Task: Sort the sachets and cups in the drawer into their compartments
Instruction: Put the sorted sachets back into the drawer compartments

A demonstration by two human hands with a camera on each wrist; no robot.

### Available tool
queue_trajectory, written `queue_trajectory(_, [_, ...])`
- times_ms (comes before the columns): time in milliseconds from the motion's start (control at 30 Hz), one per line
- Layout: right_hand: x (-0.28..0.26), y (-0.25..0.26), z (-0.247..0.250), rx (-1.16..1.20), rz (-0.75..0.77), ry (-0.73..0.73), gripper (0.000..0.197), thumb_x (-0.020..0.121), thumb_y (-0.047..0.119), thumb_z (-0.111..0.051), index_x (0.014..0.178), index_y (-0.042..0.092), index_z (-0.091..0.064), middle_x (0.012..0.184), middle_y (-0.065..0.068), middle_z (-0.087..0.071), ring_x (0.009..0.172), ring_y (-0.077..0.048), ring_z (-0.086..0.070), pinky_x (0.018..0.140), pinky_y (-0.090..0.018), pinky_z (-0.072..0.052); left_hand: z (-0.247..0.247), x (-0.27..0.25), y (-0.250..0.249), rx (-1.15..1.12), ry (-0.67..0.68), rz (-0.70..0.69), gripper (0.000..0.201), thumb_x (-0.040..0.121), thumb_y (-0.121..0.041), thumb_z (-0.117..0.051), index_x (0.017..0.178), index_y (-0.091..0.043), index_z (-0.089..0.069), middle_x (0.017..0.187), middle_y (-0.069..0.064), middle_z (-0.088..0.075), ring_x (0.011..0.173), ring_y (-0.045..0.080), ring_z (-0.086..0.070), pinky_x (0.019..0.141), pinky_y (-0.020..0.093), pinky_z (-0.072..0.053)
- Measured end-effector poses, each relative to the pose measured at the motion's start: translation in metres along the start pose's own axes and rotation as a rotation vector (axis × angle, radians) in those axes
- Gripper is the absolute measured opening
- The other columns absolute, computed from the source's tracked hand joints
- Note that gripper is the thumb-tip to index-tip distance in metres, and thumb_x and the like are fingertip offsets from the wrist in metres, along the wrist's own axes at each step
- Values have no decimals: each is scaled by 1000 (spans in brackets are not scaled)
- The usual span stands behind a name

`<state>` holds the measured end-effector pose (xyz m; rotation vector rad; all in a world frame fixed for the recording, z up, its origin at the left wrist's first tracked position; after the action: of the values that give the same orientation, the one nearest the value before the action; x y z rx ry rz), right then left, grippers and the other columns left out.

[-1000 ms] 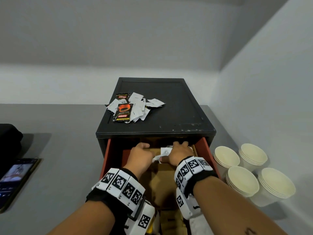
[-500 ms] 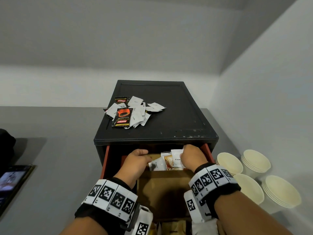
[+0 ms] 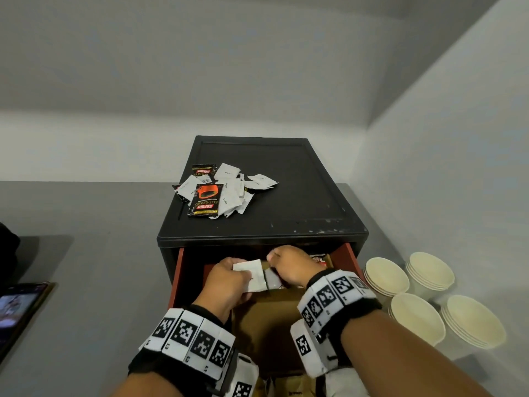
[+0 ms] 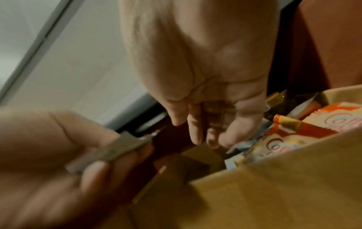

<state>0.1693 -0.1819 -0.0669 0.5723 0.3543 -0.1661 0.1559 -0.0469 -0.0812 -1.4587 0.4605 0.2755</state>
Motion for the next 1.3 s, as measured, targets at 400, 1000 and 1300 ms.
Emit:
queue_trajectory(400, [32,-9,-15,-659,-152,102,51,84,40,-66,127,17,-51,130,-7,-54,124,-30,-46,103,-45,-31,9,-2,0,-302,-89,162,27,100,-35,-41,118,-15,-46,85,6,-53,74,20,-53,60,33,-47])
queue_trajectory(1000, [-35,-14,31,198,131,-95,21,94,17,-53,102,2,-67,103,-14,-68,89,-29,-64,78,-34,-52,9,10,5,-148,-68,43,54,88,9,-48,135,-16,-39,105,8,-50,85,24,-54,75,41,-50])
queue_trajectory(1300, [-59,-17,32,303,136,-81,35,88,11,-63,120,23,-55,123,0,-63,105,-12,-62,87,-26,-54,1,-2,-1,-100,49,-36,24,89,10,-44,85,-4,-63,92,18,-63,76,25,-59,62,32,-49])
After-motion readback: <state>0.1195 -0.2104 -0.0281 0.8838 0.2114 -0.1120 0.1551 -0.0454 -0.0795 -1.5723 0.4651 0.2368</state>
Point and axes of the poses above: each hand's wrist, its own x-axis towards the middle knuckle, its own z-axis out of the back of the hand, y = z × x, the point moved 4 cm from there along x, towards the middle knuckle
